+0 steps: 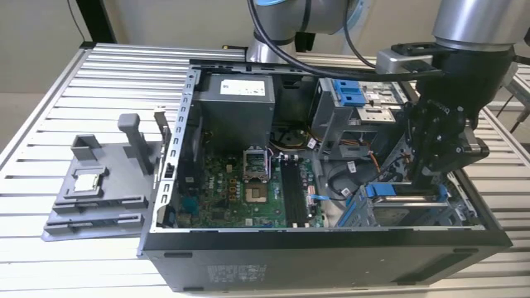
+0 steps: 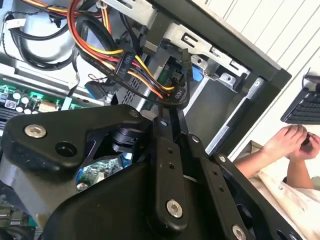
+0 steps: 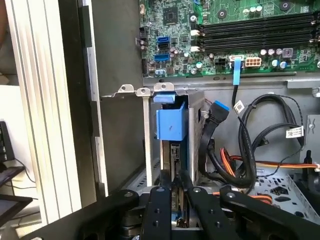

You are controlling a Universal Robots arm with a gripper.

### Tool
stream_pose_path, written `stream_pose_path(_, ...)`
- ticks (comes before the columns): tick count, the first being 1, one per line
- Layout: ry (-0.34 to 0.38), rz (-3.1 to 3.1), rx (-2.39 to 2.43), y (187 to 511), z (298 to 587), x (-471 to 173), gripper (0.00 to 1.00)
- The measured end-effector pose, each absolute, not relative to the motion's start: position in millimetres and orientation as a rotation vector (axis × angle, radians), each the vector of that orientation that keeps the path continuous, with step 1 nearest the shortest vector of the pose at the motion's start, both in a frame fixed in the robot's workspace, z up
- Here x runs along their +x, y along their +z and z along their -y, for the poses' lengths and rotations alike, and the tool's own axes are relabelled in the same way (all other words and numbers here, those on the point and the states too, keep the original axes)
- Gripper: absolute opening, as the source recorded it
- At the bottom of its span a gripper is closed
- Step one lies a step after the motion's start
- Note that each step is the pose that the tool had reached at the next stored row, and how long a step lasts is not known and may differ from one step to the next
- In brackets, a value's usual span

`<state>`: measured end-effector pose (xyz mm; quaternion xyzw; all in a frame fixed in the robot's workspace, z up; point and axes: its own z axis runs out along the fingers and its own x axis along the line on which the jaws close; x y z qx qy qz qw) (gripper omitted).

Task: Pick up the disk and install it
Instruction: 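Insert the first disk wire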

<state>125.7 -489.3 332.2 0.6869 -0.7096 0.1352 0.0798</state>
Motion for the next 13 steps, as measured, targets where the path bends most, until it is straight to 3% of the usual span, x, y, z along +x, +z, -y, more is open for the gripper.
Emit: stream_pose_path(13,0.407,2.107,2.074,332.2,489.3,120.7,0.0)
